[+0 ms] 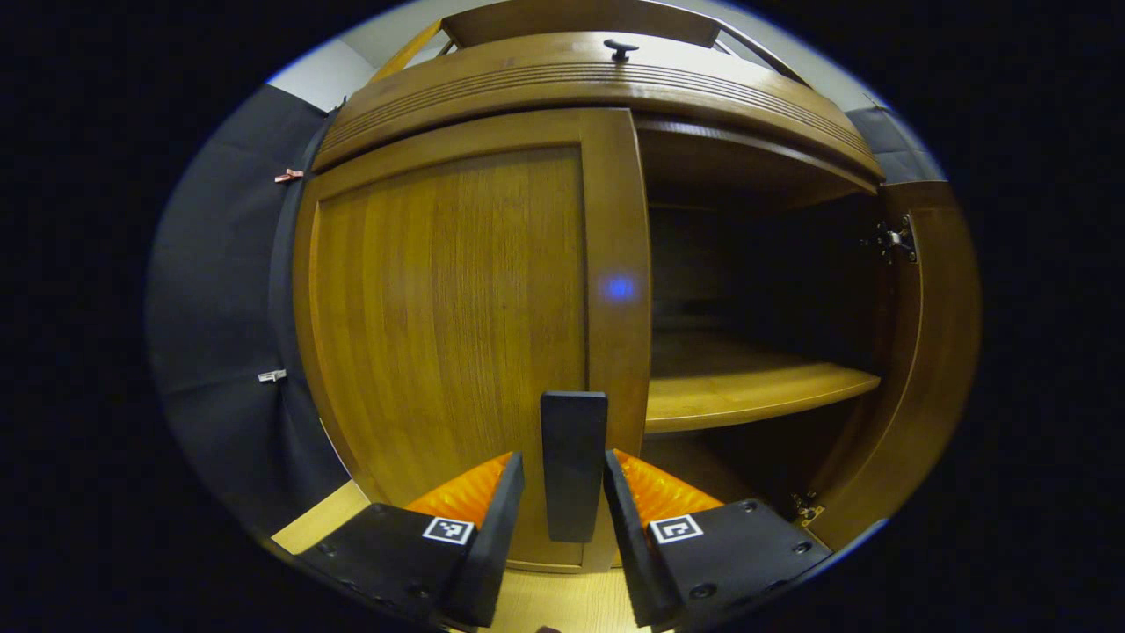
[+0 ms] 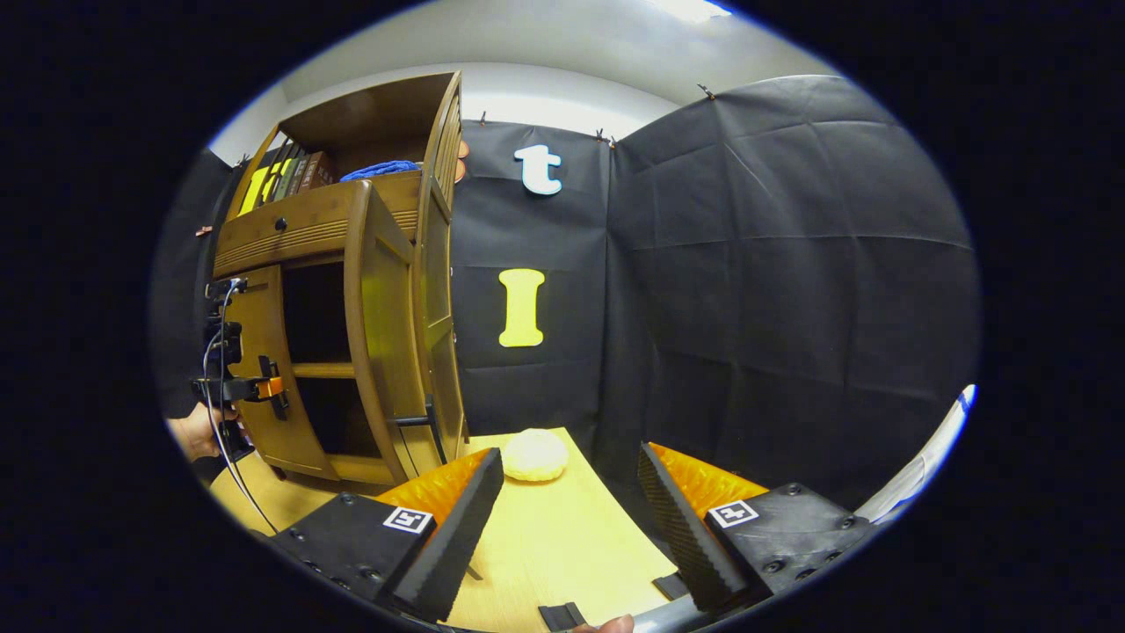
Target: Open the right door of the double-door shoe cabinet with the right hand, and open the left door with the left hand.
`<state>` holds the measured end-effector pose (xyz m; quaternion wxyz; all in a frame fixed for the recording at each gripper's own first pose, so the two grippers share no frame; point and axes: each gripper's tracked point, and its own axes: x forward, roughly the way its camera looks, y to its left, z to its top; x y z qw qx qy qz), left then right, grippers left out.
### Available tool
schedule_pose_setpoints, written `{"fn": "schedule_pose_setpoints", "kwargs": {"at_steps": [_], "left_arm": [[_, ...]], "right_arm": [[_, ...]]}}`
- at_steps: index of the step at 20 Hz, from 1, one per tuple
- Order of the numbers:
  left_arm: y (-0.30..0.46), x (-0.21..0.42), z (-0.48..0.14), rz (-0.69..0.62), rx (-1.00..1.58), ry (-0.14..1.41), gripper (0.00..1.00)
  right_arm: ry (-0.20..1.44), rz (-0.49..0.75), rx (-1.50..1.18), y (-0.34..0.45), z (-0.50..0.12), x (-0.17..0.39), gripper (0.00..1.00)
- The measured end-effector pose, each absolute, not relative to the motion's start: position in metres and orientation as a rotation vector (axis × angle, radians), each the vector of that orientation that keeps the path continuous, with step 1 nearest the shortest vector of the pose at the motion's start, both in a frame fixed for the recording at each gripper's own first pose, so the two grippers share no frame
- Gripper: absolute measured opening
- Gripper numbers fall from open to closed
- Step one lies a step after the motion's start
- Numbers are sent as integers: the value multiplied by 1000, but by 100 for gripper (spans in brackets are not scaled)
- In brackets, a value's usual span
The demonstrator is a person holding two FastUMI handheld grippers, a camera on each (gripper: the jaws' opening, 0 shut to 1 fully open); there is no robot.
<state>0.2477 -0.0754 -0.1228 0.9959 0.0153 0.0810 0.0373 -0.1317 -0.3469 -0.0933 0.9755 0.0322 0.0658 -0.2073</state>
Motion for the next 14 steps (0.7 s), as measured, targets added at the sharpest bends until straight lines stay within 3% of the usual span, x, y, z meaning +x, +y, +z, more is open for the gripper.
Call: {"fn": "schedule_pose_setpoints", "kwargs": {"at_steps": [3, 9, 14], "left_arm": [[-80, 248, -123, 60, 37, 165, 37], [-82, 246, -123, 47, 17, 175, 30], [-73, 224, -117, -7, 14, 158, 31]], "right_arm": [[138, -442, 50, -344, -92, -143, 98], [126, -446, 19, -325, -84, -149, 98], [109, -407, 19, -298, -76, -136, 98]]}}
